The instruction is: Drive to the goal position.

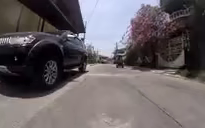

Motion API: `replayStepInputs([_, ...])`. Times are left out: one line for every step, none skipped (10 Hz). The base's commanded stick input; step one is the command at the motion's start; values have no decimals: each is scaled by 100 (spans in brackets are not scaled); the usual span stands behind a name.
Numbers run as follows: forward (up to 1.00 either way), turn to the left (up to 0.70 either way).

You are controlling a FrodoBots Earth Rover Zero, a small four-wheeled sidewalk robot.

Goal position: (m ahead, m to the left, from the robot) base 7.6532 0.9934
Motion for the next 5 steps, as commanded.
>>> replayStepInputs([100,0])
replayStepInputs([100,0])
replayStepInputs([100,0])
replayStepInputs([100,0])
replayStepInputs([100,0])
